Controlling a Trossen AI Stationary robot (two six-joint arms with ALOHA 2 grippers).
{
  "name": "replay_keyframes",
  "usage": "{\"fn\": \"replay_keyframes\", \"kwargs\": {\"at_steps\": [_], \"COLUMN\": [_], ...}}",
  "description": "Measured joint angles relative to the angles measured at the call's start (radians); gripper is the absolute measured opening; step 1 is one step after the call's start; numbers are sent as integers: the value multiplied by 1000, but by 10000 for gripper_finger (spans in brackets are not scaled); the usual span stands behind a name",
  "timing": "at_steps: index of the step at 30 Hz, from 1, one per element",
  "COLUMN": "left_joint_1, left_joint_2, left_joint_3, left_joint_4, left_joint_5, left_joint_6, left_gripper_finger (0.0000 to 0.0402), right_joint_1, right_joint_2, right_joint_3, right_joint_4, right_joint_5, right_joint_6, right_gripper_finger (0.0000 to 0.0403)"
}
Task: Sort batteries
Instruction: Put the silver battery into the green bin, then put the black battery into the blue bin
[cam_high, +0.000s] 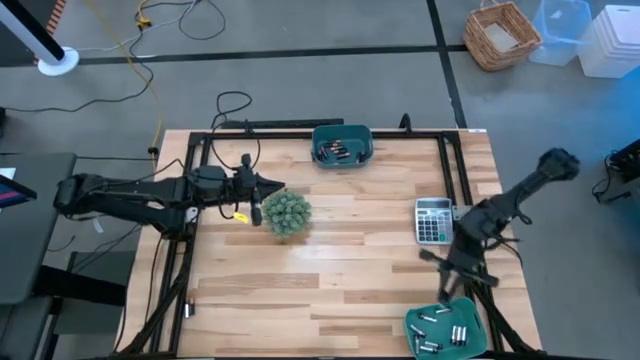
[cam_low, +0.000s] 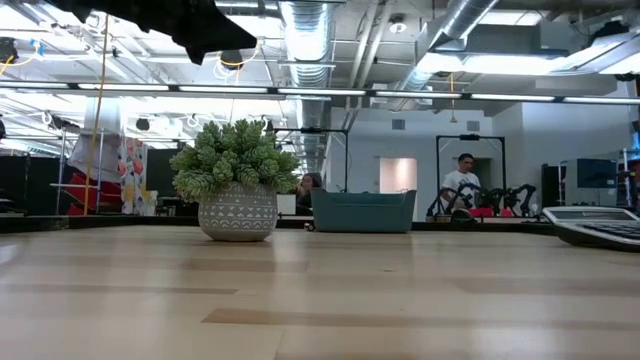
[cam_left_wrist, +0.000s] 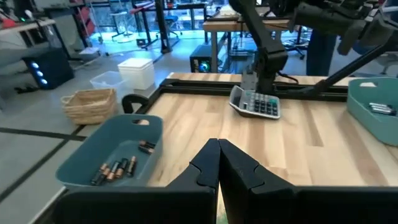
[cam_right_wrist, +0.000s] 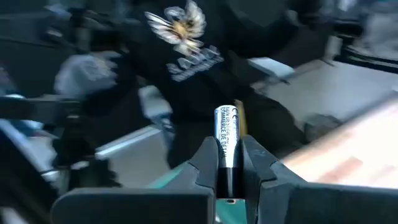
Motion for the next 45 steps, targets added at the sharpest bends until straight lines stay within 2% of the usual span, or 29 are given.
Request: {"fn": "replay_keyframes", "kwargs": {"at_steps": [8, 18, 22, 28, 39, 45], "left_joint_1": [-43, -92, -112, -119, -118, -118], "left_joint_2": [0, 0, 0, 0, 0, 5], "left_joint_3": [0, 0, 0, 0, 0, 0], "left_joint_4": [-1, -2, 0, 2, 1, -47], "left_joint_5": [0, -1, -1, -2, -28, -41], "left_joint_6": [-48, -113, -126, -161, -191, -191], "left_gripper_finger": [0, 0, 0, 0, 0, 0], "right_joint_1": [283, 452, 471, 469, 461, 390], "right_joint_2": [19, 183, 260, 329, 369, 368], "right_joint_3": [-79, -180, -197, -197, -197, -196], "right_joint_4": [148, 373, 427, 446, 446, 458], "right_joint_5": [215, 392, 459, 498, 501, 613], "right_joint_6": [77, 77, 77, 95, 89, 64], "right_gripper_finger": [42, 53, 64, 97, 209, 221]}}
